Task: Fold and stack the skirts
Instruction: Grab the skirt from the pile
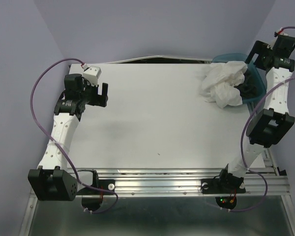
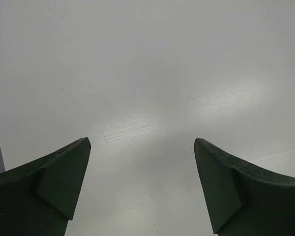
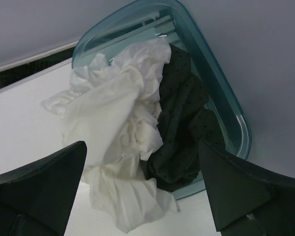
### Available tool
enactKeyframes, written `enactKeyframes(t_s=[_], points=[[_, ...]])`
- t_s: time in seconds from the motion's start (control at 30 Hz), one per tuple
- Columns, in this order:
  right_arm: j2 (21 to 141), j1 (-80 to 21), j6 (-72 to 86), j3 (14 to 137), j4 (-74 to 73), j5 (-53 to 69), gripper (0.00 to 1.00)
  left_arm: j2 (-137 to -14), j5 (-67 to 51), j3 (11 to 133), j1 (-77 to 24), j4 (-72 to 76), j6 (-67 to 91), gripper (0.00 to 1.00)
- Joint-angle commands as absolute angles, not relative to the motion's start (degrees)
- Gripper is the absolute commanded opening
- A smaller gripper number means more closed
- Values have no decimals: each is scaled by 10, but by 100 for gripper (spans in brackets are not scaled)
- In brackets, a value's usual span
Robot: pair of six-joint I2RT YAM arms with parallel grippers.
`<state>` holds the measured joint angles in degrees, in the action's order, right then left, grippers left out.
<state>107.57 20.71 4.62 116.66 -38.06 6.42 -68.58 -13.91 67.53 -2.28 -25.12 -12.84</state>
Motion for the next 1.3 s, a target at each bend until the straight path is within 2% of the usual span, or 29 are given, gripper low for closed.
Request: enactKeyframes(t_s=[0.0,0.2,0.53,0.57,0.6,0.73,0.77,0.87,0.9,0.97,1.03,1.07,1.27], points=[[1143,230,103,1244,-373,86,100,-680,-150,699,-26,-233,-117,99],[1234,236,123,1273,-360,124,100,-679,-142,690,-26,-228,-108,99],[1284,236,155,1253,-320,243,98,-683,-132,676,-25,-225,-103,99],[1286,236,156,1252,-319,255,95,-683,-132,675,-25,-225,-103,99],[1287,241,159,1251,-317,260,87,-684,-132,672,-25,-224,-102,99],[1279,241,167,1249,-309,301,66,-686,-134,670,-25,-221,-99,99],[1272,241,169,1247,-308,318,57,-686,-134,669,-25,-219,-99,99],[1261,241,174,1243,-303,343,39,-687,-134,667,-25,-216,-97,99],[1255,241,177,1242,-302,347,29,-688,-136,668,-25,-215,-96,99],[1251,241,180,1240,-301,359,18,-687,-137,669,-25,-216,-95,99],[1243,246,183,1238,-301,367,3,-686,-138,670,-25,-217,-95,99],[1239,246,185,1237,-301,369,1,-685,-138,670,-25,-218,-95,99],[1194,266,201,1233,-292,384,1,-679,-136,662,-25,-215,-94,99]])
